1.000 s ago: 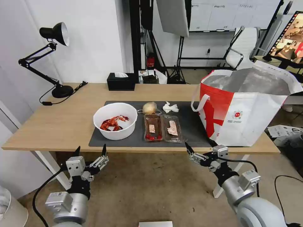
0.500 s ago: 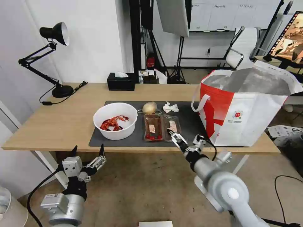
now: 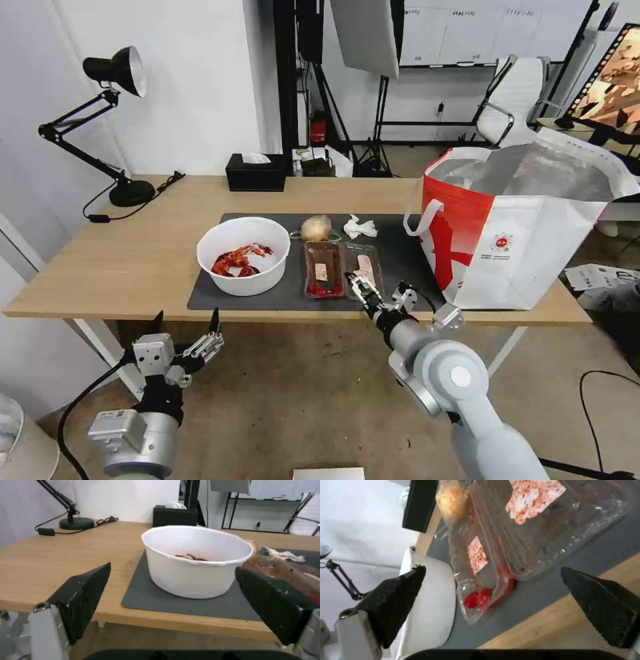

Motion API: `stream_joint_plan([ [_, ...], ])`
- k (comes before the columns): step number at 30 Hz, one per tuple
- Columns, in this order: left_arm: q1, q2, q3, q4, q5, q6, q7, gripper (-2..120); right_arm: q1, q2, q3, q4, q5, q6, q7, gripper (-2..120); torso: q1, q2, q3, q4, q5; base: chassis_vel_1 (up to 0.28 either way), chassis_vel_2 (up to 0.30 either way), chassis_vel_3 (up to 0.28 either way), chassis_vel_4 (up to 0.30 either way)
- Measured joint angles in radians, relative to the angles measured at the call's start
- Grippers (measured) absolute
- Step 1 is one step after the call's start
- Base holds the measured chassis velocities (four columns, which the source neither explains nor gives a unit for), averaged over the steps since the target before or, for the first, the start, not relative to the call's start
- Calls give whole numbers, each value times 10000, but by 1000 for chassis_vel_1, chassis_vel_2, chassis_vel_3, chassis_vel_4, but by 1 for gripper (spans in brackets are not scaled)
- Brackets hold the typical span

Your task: Pick up the trash from the table and place it into the takeout bag.

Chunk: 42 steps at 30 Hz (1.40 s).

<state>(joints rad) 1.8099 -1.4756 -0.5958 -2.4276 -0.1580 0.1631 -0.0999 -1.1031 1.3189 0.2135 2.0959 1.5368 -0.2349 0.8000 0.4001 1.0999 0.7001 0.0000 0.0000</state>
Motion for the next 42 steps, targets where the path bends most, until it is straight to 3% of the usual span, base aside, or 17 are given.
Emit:
stream_joint_plan([
  [11, 31, -18, -113, 39, 0, 0, -16, 100, 337, 68, 20, -265, 266, -119, 709, 100, 0, 0, -1, 0, 0, 0, 0, 0, 0],
  [27, 85, -178, -58, 37, 22, 4, -40, 100, 526, -64, 118, -533, 231, 152, 608, 100, 0, 0, -1, 0, 0, 0, 0, 0, 0],
  [30, 156, -210, -69, -1, 29, 2, -45, 100, 645, -32, 112, -642, -32, 323, 321, 100, 0, 0, -1, 0, 1, 0, 0, 0, 0],
  [37, 213, -257, -95, -61, 33, -10, -56, 100, 863, -331, -75, -656, -1001, 409, -1893, 100, -1, 0, -1, 0, 0, 0, 0, 0, 0],
  [42, 236, -331, -99, -74, 49, -27, -65, 100, 1339, -597, -370, -914, -1224, -122, -3245, 100, -1, 0, -1, -1, 0, 0, 0, 0, 0],
])
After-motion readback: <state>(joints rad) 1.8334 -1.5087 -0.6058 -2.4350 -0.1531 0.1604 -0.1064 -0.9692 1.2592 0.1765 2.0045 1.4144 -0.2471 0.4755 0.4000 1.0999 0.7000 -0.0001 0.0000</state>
